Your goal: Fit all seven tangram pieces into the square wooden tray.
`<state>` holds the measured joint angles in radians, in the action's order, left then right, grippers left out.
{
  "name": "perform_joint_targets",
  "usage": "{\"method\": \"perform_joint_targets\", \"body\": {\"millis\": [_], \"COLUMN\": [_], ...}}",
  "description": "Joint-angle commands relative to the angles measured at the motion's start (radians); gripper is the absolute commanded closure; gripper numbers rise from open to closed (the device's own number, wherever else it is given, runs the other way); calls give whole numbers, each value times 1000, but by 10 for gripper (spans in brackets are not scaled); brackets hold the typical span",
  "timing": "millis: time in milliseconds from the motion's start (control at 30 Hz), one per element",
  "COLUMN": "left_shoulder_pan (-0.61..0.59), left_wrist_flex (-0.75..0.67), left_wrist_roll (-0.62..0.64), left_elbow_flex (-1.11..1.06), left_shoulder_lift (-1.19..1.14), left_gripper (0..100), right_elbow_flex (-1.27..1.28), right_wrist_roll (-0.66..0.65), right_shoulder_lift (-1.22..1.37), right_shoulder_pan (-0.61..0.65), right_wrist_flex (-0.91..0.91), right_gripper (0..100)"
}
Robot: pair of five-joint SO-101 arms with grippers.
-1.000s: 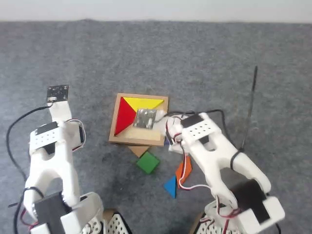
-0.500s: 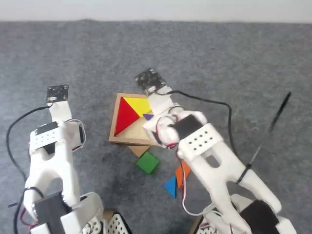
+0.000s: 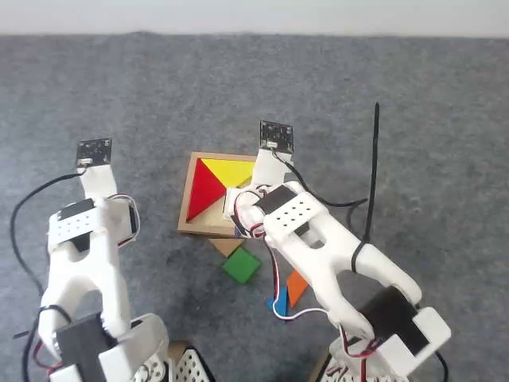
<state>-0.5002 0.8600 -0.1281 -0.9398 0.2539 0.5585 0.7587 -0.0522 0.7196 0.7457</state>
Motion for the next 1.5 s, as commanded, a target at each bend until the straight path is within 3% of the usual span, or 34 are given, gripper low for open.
{"method": "perform_joint_targets", "body": {"millis": [0,167,400,600,667,767,933,1033,1233,1467], "left_shoulder_pan": [6,6,6,6,5,5,3,3,3,3], "left_wrist_flex": [0,0,0,0,0,0,-3,-12,-14,-14], "left_wrist_roll": [-8,-8,-8,-8,-8,-8,18,26,26,26], "left_elbow_flex": [5,5,5,5,5,5,5,4,4,2], "left_shoulder_lift": [46,46,46,46,46,46,46,46,46,46], "left_gripper": [990,990,990,989,989,989,989,989,989,989], "right_elbow_flex": [-78,-89,-81,-86,-94,-101,-97,-92,-97,-140], "right_wrist_roll": [12,12,14,8,-51,-230,-463,-563,-545,-545], "right_shoulder_lift": [-8,-5,-2,-12,-18,-54,-91,-67,120,197], "right_shoulder_pan": [-8,-2,1,-4,-7,1,45,48,114,18], "right_wrist_flex": [-13,-12,-10,-8,-8,18,-44,-137,-262,-160], "right_gripper": [871,855,624,619,619,677,998,950,983,983]}}
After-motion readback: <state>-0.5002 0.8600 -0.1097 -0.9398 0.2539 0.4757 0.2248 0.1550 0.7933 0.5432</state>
